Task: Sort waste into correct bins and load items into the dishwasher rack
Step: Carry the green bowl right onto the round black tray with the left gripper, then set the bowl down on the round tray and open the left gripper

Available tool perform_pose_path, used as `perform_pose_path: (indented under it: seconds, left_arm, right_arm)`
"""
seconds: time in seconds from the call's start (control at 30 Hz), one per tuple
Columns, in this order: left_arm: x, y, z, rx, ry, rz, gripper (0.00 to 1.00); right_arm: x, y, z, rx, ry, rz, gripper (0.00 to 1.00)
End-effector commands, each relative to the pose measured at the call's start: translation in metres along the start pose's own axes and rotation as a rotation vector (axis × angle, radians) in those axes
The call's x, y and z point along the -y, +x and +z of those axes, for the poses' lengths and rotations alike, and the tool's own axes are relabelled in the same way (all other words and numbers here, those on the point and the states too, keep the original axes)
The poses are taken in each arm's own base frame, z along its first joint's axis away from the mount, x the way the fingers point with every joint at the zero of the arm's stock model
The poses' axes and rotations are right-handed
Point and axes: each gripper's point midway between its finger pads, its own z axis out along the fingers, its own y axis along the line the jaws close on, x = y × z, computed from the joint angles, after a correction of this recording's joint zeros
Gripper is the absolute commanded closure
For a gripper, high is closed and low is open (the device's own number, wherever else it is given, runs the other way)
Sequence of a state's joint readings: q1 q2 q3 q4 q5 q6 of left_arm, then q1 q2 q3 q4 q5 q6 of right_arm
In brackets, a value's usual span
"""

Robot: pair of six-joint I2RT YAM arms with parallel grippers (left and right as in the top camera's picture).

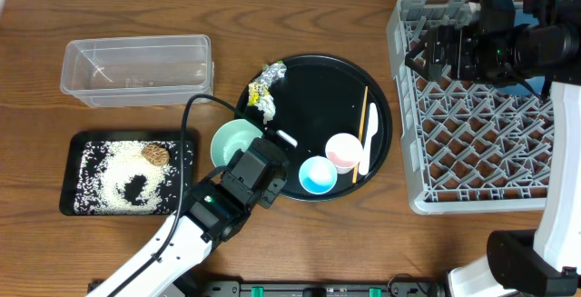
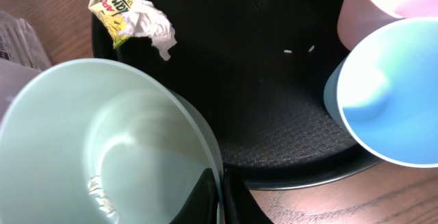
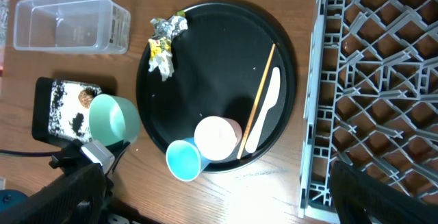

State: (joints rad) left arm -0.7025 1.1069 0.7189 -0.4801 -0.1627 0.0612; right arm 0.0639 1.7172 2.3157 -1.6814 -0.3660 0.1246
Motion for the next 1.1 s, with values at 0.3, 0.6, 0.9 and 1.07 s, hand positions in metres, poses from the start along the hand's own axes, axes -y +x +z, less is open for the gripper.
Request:
perform_pose_path:
  seconds: [0.3, 0.6, 0.9, 1.07]
  left_arm:
    - [0.004, -0.050, -0.002, 0.178, 0.016, 0.064, 0.94]
    - [0.005, -0.036, 0.042, 0.072, -0.022, 0.088, 0.94]
    - [-0.007, -0.036, 0.050, 0.070, 0.021, -0.031, 0.93]
    - [0.008, -0.040, 0.049, 0.089, 0.126, -0.038, 0.93]
  right_arm:
    - [-0.005, 0.002, 0.000, -0.002, -0.006, -0.023, 0.01]
    - [-0.005, 0.002, 0.000, -0.002, -0.007, -0.023, 0.01]
    - [-0.005, 0.002, 0.000, -0.002, -0.006, -0.022, 0.01]
    - [-0.005, 0.002, 0.000, -0.002, -0.007, -0.022, 0.01]
